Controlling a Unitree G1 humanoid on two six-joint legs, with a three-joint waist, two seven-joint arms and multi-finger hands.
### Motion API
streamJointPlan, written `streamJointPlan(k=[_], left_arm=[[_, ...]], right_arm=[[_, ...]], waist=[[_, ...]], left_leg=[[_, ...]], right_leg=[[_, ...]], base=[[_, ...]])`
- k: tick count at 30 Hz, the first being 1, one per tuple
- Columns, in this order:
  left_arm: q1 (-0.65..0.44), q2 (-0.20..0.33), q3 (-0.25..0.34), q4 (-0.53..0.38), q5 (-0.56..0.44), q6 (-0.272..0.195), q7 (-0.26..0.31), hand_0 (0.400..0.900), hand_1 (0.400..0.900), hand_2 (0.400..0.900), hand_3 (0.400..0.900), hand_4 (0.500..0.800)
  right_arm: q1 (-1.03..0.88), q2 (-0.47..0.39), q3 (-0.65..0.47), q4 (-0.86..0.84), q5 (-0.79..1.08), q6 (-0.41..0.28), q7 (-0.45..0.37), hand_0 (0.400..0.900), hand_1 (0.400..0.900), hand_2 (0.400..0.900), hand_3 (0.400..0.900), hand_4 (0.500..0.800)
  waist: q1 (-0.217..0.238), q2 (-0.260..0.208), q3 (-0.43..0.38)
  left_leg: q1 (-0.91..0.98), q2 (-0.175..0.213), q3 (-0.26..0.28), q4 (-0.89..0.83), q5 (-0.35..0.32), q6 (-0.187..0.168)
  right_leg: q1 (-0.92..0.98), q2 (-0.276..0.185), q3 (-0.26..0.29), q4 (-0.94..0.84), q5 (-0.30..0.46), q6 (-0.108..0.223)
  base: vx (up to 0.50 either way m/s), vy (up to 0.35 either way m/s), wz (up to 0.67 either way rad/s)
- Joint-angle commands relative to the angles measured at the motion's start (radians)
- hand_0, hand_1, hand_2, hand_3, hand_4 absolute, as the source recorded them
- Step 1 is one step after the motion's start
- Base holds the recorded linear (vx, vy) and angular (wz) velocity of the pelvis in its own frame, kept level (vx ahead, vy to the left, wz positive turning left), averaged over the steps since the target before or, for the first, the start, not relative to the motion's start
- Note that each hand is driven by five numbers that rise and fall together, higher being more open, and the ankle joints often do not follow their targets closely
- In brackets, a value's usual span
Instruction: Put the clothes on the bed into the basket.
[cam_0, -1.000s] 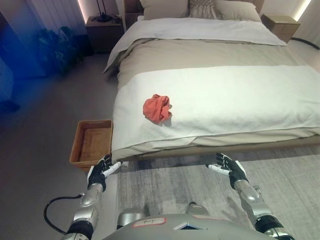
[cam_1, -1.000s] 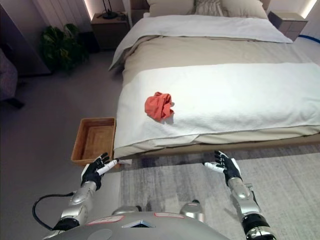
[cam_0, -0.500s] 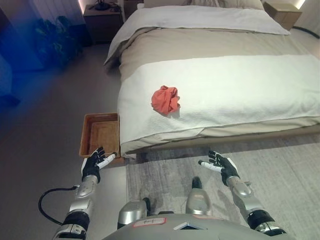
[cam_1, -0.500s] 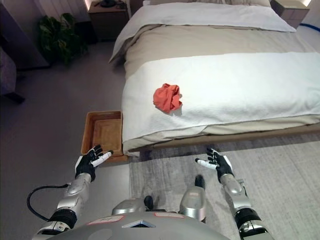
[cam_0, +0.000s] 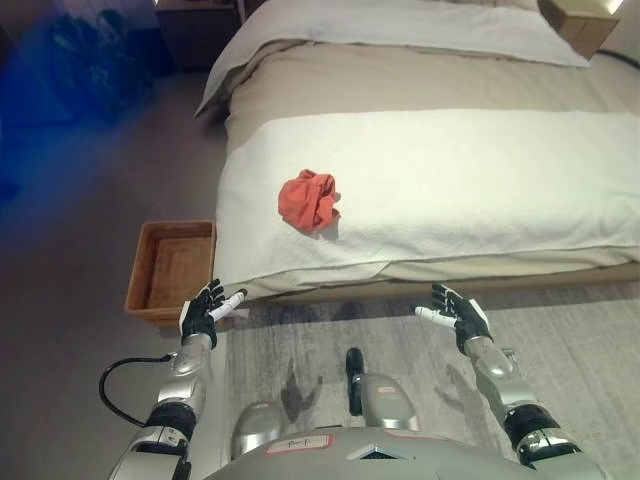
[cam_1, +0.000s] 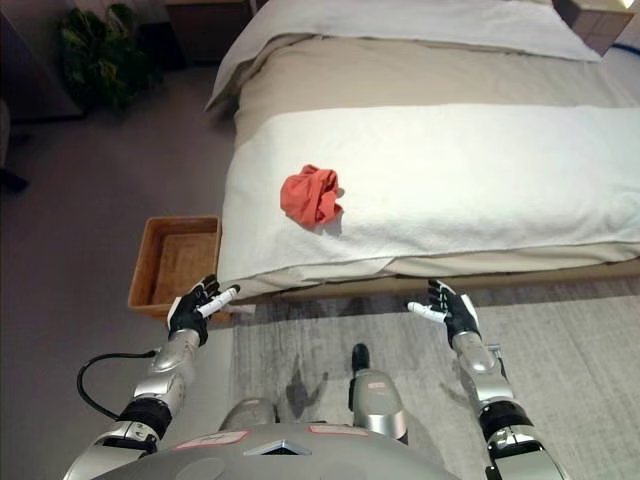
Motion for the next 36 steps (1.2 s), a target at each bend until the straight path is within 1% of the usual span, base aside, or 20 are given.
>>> streamJointPlan(k=[1, 4, 6, 8, 9, 11, 14, 16, 17, 18, 20, 21, 23, 25, 28, 30, 32, 33, 35, 36], left_arm=[[-0.127, 0.053, -0.021, -0.03, -0.051, -0.089, 0.028, 0.9, 0.9, 0.9, 0.9, 0.8], [-0.179, 0.056, -0.047, -0.008, -0.06, -0.088, 0.038, 0.9, 0.9, 0.9, 0.9, 0.8], [-0.198, 0.062, -0.047, 0.015, -0.06, -0.085, 0.041, 0.9, 0.9, 0.9, 0.9, 0.8], [-0.213, 0.066, -0.051, 0.007, -0.067, -0.083, 0.043, 0.9, 0.9, 0.9, 0.9, 0.8], [-0.23, 0.067, -0.06, 0.014, -0.069, -0.082, 0.045, 0.9, 0.9, 0.9, 0.9, 0.8], [-0.266, 0.071, -0.073, 0.029, -0.08, -0.079, 0.047, 0.9, 0.9, 0.9, 0.9, 0.8], [-0.312, 0.059, -0.094, 0.067, -0.085, -0.076, 0.052, 0.9, 0.9, 0.9, 0.9, 0.8], [-0.329, 0.058, -0.103, 0.085, -0.081, -0.08, 0.063, 0.9, 0.9, 0.9, 0.9, 0.8], [-0.332, 0.056, -0.101, 0.093, -0.084, -0.082, 0.068, 0.9, 0.9, 0.9, 0.9, 0.8], [-0.333, 0.056, -0.099, 0.098, -0.086, -0.087, 0.07, 0.9, 0.9, 0.9, 0.9, 0.8], [-0.327, 0.059, -0.093, 0.106, -0.09, -0.093, 0.069, 0.9, 0.9, 0.9, 0.9, 0.8], [-0.317, 0.06, -0.088, 0.103, -0.091, -0.098, 0.069, 0.9, 0.9, 0.9, 0.9, 0.8], [-0.306, 0.056, -0.083, 0.095, -0.092, -0.104, 0.072, 0.9, 0.9, 0.9, 0.9, 0.8], [-0.305, 0.06, -0.081, 0.087, -0.086, -0.109, 0.079, 0.9, 0.9, 0.9, 0.9, 0.8], [-0.315, 0.076, -0.084, 0.074, -0.081, -0.118, 0.094, 0.9, 0.9, 0.9, 0.9, 0.8], [-0.338, 0.086, -0.093, 0.077, -0.059, -0.118, 0.103, 0.9, 0.9, 0.9, 0.9, 0.8], [-0.37, 0.101, -0.112, 0.081, -0.039, -0.124, 0.122, 0.9, 0.9, 0.9, 0.9, 0.8], [-0.373, 0.111, -0.11, 0.066, -0.038, -0.13, 0.133, 0.9, 0.9, 0.9, 0.9, 0.8], [-0.376, 0.128, -0.104, 0.041, -0.017, -0.133, 0.156, 0.9, 0.9, 0.9, 0.9, 0.8], [-0.385, 0.137, -0.106, 0.034, -0.002, -0.134, 0.165, 0.9, 0.9, 0.9, 0.9, 0.8]], right_arm=[[-0.138, -0.07, -0.03, -0.021, 0.044, -0.095, -0.051, 0.9, 0.9, 0.9, 0.9, 0.8], [-0.174, -0.087, -0.025, -0.004, 0.057, -0.106, -0.07, 0.9, 0.9, 0.9, 0.9, 0.8], [-0.183, -0.087, -0.022, 0.011, 0.064, -0.109, -0.072, 0.9, 0.9, 0.9, 0.9, 0.8], [-0.184, -0.093, -0.016, 0.012, 0.07, -0.113, -0.078, 0.9, 0.9, 0.9, 0.9, 0.8], [-0.188, -0.093, -0.013, 0.012, 0.076, -0.116, -0.084, 0.9, 0.9, 0.9, 0.9, 0.8], [-0.195, -0.09, -0.012, 0.015, 0.084, -0.119, -0.098, 0.9, 0.9, 0.9, 0.9, 0.8], [-0.223, -0.083, -0.005, 0.032, 0.098, -0.124, -0.118, 0.9, 0.9, 0.9, 0.9, 0.8], [-0.243, -0.084, 0.002, 0.052, 0.101, -0.129, -0.129, 0.9, 0.9, 0.9, 0.9, 0.8], [-0.249, -0.083, 0.005, 0.056, 0.101, -0.131, -0.134, 0.9, 0.9, 0.9, 0.9, 0.8], [-0.256, -0.083, 0.009, 0.059, 0.099, -0.133, -0.136, 0.9, 0.9, 0.9, 0.9, 0.8], [-0.263, -0.086, 0.014, 0.064, 0.093, -0.137, -0.141, 0.9, 0.9, 0.9, 0.9, 0.8], [-0.262, -0.085, 0.014, 0.064, 0.093, -0.14, -0.144, 0.9, 0.9, 0.9, 0.9, 0.8], [-0.26, -0.086, 0.013, 0.07, 0.087, -0.141, -0.144, 0.9, 0.9, 0.9, 0.9, 0.8], [-0.264, -0.086, 0.015, 0.063, 0.086, -0.141, -0.142, 0.9, 0.9, 0.9, 0.9, 0.8], [-0.284, -0.075, 0.029, 0.061, 0.087, -0.138, -0.143, 0.9, 0.9, 0.9, 0.9, 0.8], [-0.3, -0.064, 0.034, 0.072, 0.08, -0.135, -0.148, 0.9, 0.9, 0.9, 0.9, 0.8], [-0.332, -0.042, 0.046, 0.099, 0.093, -0.129, -0.144, 0.9, 0.9, 0.9, 0.9, 0.8], [-0.347, -0.029, 0.055, 0.098, 0.09, -0.126, -0.143, 0.9, 0.9, 0.9, 0.9, 0.8], [-0.387, -0.013, 0.077, 0.111, 0.072, -0.118, -0.14, 0.9, 0.9, 0.9, 0.9, 0.8], [-0.404, -0.006, 0.088, 0.108, 0.073, -0.119, -0.138, 0.9, 0.9, 0.9, 0.9, 0.8]], waist=[[-0.019, 0.056, 0.006], [-0.028, 0.071, 0.004], [-0.029, 0.072, 0.0], [-0.02, 0.059, 0.007], [-0.016, 0.047, 0.018], [-0.011, 0.029, 0.043], [0.022, -0.002, 0.08], [0.038, -0.004, 0.097], [0.048, 0.002, 0.102], [0.061, 0.014, 0.11], [0.089, 0.039, 0.12], [0.105, 0.048, 0.12], [0.117, 0.065, 0.12], [0.122, 0.079, 0.12], [0.124, 0.096, 0.112], [0.123, 0.102, 0.106], [0.129, 0.095, 0.106], [0.136, 0.095, 0.112], [0.176, 0.1, 0.133], [0.17, 0.096, 0.146]], left_leg=[[0.329, 0.073, 0.052, -0.111, 0.106, -0.026], [0.303, 0.103, 0.05, -0.069, 0.204, -0.05], [0.275, 0.12, 0.049, 0.014, 0.294, -0.056], [0.198, 0.107, 0.047, 0.169, 0.385, -0.05], [0.151, 0.086, 0.045, 0.246, 0.408, -0.044], [0.088, 0.084, 0.085, 0.319, 0.423, -0.024], [-0.065, 0.068, 0.144, 0.249, 0.327, 0.01], [-0.125, 0.085, 0.155, 0.141, 0.313, 0.002], [-0.151, 0.104, 0.161, 0.049, 0.328, -0.008], [-0.161, 0.117, 0.151, -0.031, 0.368, -0.023], [-0.186, 0.13, 0.103, -0.164, 0.456, -0.046], [-0.202, 0.129, 0.07, -0.225, 0.473, -0.049], [-0.202, 0.135, 0.057, -0.261, 0.49, -0.064], [-0.2, 0.138, 0.068, -0.262, 0.493, -0.072], [-0.2, 0.124, 0.103, -0.232, 0.472, -0.061], [-0.205, 0.096, 0.131, -0.214, 0.452, -0.043], [-0.224, 0.061, 0.168, -0.135, 0.397, -0.019], [-0.224, 0.066, 0.194, -0.12, 0.382, -0.014], [-0.22, 0.085, 0.258, -0.097, 0.353, -0.014], [-0.224, 0.085, 0.268, -0.091, 0.353, -0.014]], right_leg=[[-0.071, -0.033, -0.004, -0.079, 0.152, 0.05], [-0.055, -0.002, -0.036, -0.07, 0.113, 0.023], [-0.032, 0.024, -0.042, -0.069, 0.085, -0.003], [0.016, 0.044, -0.035, -0.077, 0.054, -0.041], [0.042, 0.047, -0.028, -0.083, 0.044, -0.057], [0.083, 0.054, -0.027, -0.089, 0.022, -0.078], [0.15, 0.033, -0.003, -0.109, 0.005, -0.066], [0.17, 0.033, 0.013, -0.111, -0.01, -0.054], [0.184, 0.036, 0.021, -0.112, -0.021, -0.046], [0.195, 0.044, 0.03, -0.111, -0.026, -0.041], [0.22, 0.062, 0.053, -0.114, -0.043, -0.033], [0.237, 0.067, 0.073, -0.113, -0.064, -0.029], [0.261, 0.069, 0.103, -0.108, -0.09, -0.026], [0.279, 0.062, 0.131, -0.1, -0.115, -0.018], [0.286, 0.034, 0.162, -0.085, -0.146, 0.001], [0.291, -0.022, 0.177, -0.074, -0.153, 0.029], [0.273, -0.09, 0.187, -0.044, -0.127, 0.061], [0.237, -0.112, 0.174, -0.026, -0.102, 0.071], [0.163, -0.186, 0.019, -0.005, -0.032, 0.071], [0.144, -0.189, -0.005, -0.009, 0.002, 0.076]], base=[[0.16, -0.164, 0.5], [0.15, -0.161, 0.21], [0.18, -0.207, -0.04], [0.17, -0.248, 0.02], [0.13, -0.261, 0.16], [0.11, -0.199, 0.07], [0.15, -0.058, -0.24], [0.17, 0.073, -0.38], [0.21, 0.146, -0.53], [0.24, 0.171, -0.65], [0.25, 0.177, -0.72], [0.24, 0.17, -0.64], [0.22, 0.185, -0.54], [0.17, 0.219, -0.52], [0.09, 0.289, -0.55], [0.06, 0.374, -0.53], [0.07, 0.306, -0.89], [-0.03, 0.261, -1.5], [-0.1, 0.241, -1.19], [-0.09, 0.15, -0.56]])
